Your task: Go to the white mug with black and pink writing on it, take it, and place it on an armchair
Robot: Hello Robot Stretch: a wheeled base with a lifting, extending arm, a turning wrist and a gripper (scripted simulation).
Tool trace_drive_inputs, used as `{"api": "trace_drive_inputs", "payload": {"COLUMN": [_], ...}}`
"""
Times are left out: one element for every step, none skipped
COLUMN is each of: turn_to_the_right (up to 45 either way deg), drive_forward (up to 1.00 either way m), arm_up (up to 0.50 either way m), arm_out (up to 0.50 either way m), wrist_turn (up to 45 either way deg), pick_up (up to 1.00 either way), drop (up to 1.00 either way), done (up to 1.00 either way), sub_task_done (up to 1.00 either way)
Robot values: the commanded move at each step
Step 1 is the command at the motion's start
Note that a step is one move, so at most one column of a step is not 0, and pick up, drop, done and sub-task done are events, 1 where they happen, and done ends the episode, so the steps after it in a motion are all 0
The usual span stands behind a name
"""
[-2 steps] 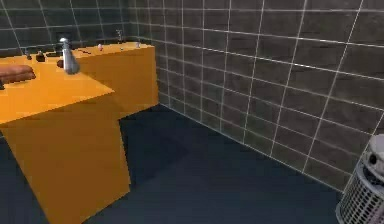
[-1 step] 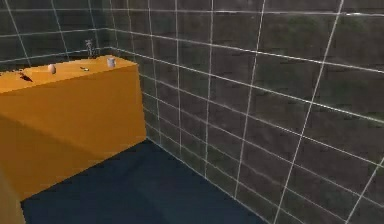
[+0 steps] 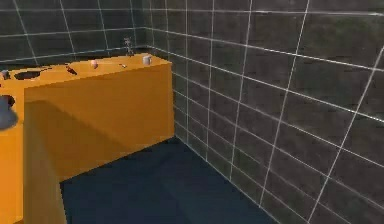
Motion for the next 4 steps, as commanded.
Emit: {"api": "trace_drive_inputs", "payload": {"turn_to_the_right": [0.0,-27.0,0.0,-15.0], "drive_forward": [0.3,0.0,1.0,0.0], "arm_up": [0.0,0.0,0.0,0.0], "arm_out": [0.0,0.0,0.0,0.0], "wrist_turn": [0.0,0.0,0.0,0.0], "pick_up": [0.0,0.0,0.0,0.0], "drop": [0.0,0.0,0.0,0.0], "done": [0.0,0.0,0.0,0.0], "sub_task_done": [0.0,0.0,0.0,0.0]}}
